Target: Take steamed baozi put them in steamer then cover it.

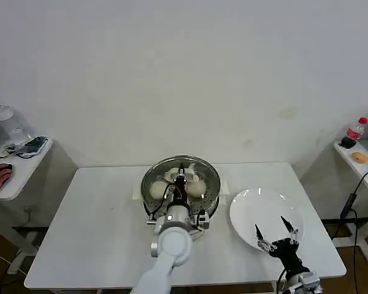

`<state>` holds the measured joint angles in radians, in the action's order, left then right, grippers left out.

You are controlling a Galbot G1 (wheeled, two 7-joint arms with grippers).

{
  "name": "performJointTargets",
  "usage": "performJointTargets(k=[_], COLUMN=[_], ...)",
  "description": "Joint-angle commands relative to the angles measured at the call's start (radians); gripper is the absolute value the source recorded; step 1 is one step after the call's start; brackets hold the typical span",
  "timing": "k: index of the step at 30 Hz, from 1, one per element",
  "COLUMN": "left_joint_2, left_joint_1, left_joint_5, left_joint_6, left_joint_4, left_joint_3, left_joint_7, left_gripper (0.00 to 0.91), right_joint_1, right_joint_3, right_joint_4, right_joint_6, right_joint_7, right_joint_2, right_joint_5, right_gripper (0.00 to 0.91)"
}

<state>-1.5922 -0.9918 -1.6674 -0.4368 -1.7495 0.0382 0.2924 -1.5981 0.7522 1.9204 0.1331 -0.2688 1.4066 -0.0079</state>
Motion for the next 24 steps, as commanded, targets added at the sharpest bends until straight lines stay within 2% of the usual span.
performJointTargets(k=[1, 17, 18, 19, 24], left_joint_2=[-0.006, -0.009, -0.009, -0.009, -0.008], left_joint_1=[-0.001, -0.011, -0.01, -0.01, -0.015], left_joint_5=[-0.005, 0.001, 0.004, 0.011, 0.023], left_joint_6=[0.002, 0.002, 0.002, 0.002, 0.001], left_joint_4=[0.009, 0.002, 0.005, 0.006, -0.017], left_joint_3=[0.015, 0.007, 0.007, 0.008, 0.01], left_joint_7=[0.001, 0.003, 0.001, -0.005, -0.007], left_gripper=[0.0, 0.0, 0.423, 0.907, 0.907], right_joint_1=[-0.001, -0.001, -0.001, -0.001, -0.001], right_joint_3=[-0.002, -0.009, -0.009, -0.011, -0.014], right_joint_4=[-0.002, -0.002, -0.002, -0.001, 0.0], right_joint_6=[0.001, 0.001, 0.001, 0.001, 0.0], right_joint_7=[0.0, -0.004, -0.004, -0.005, -0.006], right_joint_2=[0.0, 0.004, 0.004, 0.004, 0.005], right_joint_5=[-0.001, -0.008, -0.008, -0.008, -0.012], right_gripper=[0.907, 0.907, 0.907, 0.907, 0.907])
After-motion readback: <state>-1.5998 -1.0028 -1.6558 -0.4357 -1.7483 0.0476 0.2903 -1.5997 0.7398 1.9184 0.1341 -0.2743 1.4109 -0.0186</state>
